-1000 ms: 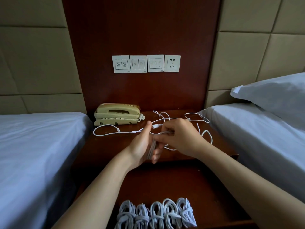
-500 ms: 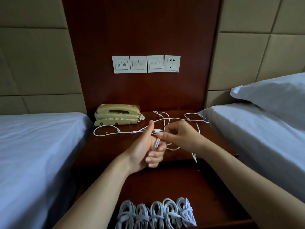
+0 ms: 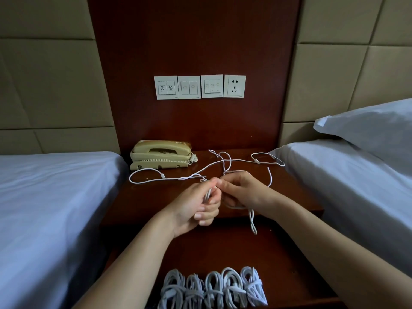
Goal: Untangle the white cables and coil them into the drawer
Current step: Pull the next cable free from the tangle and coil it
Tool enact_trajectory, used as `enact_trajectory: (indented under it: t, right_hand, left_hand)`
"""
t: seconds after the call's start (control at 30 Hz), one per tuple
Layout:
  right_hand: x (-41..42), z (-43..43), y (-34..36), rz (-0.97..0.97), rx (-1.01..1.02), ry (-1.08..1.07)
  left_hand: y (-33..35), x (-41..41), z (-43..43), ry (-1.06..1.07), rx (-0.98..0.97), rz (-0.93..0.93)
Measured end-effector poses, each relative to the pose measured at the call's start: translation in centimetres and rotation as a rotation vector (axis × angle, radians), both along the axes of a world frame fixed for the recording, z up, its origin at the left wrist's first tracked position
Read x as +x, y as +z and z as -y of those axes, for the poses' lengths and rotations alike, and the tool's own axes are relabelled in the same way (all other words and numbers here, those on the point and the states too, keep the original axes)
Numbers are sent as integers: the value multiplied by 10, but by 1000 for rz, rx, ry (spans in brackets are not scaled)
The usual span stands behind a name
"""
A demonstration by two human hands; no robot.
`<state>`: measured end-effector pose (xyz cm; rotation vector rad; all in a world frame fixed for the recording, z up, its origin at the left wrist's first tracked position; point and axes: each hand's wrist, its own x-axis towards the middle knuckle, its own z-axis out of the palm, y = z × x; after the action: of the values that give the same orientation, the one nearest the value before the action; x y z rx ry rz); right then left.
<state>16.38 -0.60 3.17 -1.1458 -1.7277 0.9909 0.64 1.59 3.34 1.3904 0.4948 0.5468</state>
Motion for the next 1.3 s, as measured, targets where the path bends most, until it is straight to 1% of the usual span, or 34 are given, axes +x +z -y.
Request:
enact_trajectory:
  t: [0.17,0.23,0.33,0.43,0.57,0.63,0.8,0.9,0.97,1.07,1.17,1.3]
  right_hand:
    - [4,3,3,208,-74,13]
    - [6,5,6,236,-95,39]
    - [8,5,7,227,-132,66]
    - [9,4,6,253,-140,61]
    - [6,3,3,374,-177,9]
    - [4,3,-2,484,-169,-2]
    - [-5,3,-20,877,6,-10]
    - [-23,8,-18,979,65,-50]
    - [-33,12,-15,1086,157,-81]
    - [-43,18,-9,1243,311,-89]
    - [-50,20,-5,1328,409,-81]
    - [-57,27,2,1322,519,-74]
  left_hand:
    - [-3,-1,-4,65,-101,102]
    - [-3,-1,-4,77,-126,137]
    - [-2,1,-4,91,-159,183]
    - [-2,3,-4,109,-191,217]
    - [1,5,-6,181,-280,311]
    - [3,4,-7,232,-304,357]
    - [7,-3,-14,323,-338,447]
    - [7,-4,-19,376,-388,500]
    - [7,-3,-20,415,-411,522]
    - [7,-2,-22,495,-408,503]
    - [4,0,-26,578,-383,457]
    - [-2,1,-34,692,-249,361]
